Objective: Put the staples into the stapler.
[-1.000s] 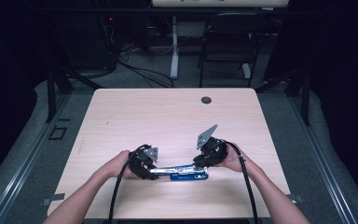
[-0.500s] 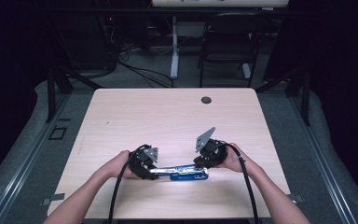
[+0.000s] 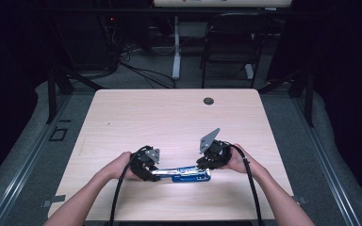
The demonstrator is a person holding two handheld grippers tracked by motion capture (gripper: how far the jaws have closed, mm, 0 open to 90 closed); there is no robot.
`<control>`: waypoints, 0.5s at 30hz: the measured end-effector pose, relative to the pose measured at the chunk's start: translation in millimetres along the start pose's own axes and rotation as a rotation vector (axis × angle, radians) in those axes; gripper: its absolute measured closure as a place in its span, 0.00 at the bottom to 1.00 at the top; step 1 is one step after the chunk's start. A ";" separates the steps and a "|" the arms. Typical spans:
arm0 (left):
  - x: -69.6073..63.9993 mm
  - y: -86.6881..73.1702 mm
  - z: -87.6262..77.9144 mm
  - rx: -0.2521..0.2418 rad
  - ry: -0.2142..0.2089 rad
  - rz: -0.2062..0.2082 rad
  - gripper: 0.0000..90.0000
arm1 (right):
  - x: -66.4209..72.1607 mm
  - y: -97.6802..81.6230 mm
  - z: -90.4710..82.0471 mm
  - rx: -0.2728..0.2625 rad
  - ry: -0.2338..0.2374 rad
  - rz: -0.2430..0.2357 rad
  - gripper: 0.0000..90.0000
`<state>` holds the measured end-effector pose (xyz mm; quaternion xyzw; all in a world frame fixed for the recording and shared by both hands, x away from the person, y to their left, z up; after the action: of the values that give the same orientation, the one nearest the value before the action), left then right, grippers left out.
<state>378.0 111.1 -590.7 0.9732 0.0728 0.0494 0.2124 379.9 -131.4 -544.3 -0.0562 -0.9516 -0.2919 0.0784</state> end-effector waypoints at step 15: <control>0.0 0.1 0.0 0.000 -0.001 0.000 0.72 | -1.2 1.0 6.8 0.030 -0.003 0.034 0.87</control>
<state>378.1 111.0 -590.7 0.9732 0.0729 0.0491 0.2124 380.3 -126.9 -549.5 -0.0714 -0.9549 -0.2762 0.0827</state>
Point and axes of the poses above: each handheld gripper's, and its own axes: z roughly forward along the jaws, y roughly out of its top, x roughly to its left, the point moved 4 cm from there along z, roughly forward along the jaws, and after that the axes turned 12 degrees about y, right-handed, at the moved point
